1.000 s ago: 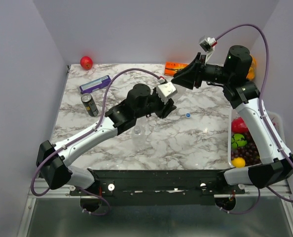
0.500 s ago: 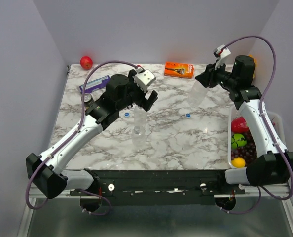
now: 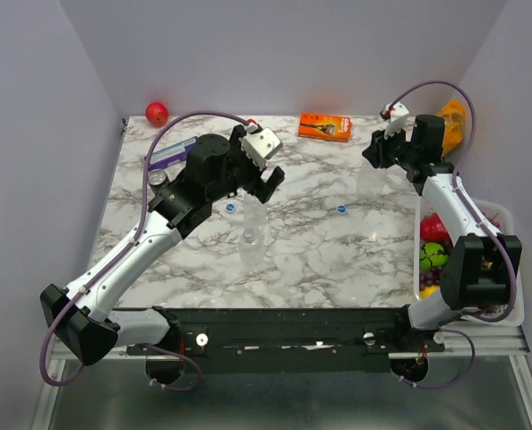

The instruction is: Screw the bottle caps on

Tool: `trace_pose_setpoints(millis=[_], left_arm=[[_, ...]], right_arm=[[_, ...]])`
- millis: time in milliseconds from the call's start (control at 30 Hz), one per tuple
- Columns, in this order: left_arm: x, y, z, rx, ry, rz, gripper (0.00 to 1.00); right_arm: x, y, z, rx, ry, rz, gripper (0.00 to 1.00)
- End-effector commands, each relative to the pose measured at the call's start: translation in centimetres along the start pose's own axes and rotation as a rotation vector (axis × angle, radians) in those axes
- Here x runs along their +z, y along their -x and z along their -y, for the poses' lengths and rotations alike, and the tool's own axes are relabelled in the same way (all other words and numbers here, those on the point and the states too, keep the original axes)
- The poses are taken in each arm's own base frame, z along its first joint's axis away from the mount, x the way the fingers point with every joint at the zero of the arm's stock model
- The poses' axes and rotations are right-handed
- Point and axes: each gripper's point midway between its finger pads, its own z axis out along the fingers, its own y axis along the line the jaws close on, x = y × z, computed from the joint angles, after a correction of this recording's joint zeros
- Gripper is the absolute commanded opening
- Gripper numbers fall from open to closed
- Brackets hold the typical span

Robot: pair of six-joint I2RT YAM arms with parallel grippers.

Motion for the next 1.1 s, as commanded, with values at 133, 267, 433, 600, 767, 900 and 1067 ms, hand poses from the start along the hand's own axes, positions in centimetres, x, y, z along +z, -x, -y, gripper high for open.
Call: trace_pose_setpoints(millis=[133,267,433,600,767,900,1067], left_arm=[[0.3,0.7,-0.6,0.04,0.016,0.004,0.99],[0.4,0.3,-0.7,0.039,0.016,-0.01,0.99],[0.5,0.2,-0.6,0.041,0.013,-0.014,0.99],[0.8,0.4,-0.7,0.044,0.014,-0.009,0.99],[0.7,0.3,-0.7,0.05,0.014,-0.011,0.99],[0.7,0.2,-0.7,0.051,0.014,-0.009,0.99],[0.8,0.1,-0.6,0.048,0.01,-0.007,0.99]], right_arm=[[0.5,-1.3,2.9,-0.019,-0.057,0.024,0.03],[0.5,-2.1,3.3,0.008,-0.054,0.016,0.04],[0.5,-3.1,3.3,0.025,-0.054,0.007,0.08],[0.5,-3.7,3.6,0.054,-0.062,-0.004,0.19],[0.3,-4.3,3.6,0.058,-0.068,-0.012,0.29],[0.2,-4.7,3.9,0.063,-0.086,-0.023,0.5],[0.1,-4.5,4.1,0.057,-0.093,-0.019,0.58]])
